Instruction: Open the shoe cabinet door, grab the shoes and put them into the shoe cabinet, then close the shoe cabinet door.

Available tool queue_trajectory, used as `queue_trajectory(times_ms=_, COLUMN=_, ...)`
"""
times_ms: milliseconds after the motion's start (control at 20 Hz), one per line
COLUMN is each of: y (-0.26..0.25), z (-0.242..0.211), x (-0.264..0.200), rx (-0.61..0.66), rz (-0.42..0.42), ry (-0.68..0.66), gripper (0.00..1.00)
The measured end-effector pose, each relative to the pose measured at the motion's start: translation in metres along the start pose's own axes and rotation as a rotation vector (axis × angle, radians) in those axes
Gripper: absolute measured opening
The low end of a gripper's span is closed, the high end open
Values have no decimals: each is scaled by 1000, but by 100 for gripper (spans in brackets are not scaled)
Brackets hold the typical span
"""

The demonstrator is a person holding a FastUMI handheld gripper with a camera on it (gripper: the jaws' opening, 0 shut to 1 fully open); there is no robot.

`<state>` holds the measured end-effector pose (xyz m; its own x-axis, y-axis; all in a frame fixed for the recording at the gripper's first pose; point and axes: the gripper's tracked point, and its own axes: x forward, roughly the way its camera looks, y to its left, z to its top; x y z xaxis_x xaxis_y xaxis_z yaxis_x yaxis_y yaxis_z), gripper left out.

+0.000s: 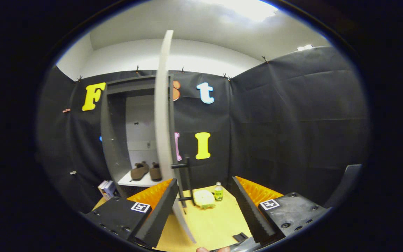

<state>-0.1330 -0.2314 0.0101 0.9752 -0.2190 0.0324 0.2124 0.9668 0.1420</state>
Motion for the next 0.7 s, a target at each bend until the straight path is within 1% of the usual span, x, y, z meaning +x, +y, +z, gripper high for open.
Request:
queue_trajectory(times_ms=150, y=-25, z=-5, x=34, rx=-13, rz=-36, ry=12, gripper=98)
queue_trajectory(times_ms=300, y=-18, z=-13, x=57, rx=22, rz=-9, ry=41, gripper=98)
queue_trajectory(times_ms=400, y=-7, z=-15, x=62, rx=26, rz=12, ry=47, gripper=98)
queue_trajectory(times_ms=500, y=-5, z=-14, x=61, rx=18, rz=-4, ry=41, gripper=96)
queue_trajectory(times_ms=600, y=6, z=-15, x=56, rx=44, rz=-8, ry=55, gripper=98)
queue_trajectory(times_ms=700, y=20, z=-16, x=49, rx=37, rz=-11, ry=55, gripper=98)
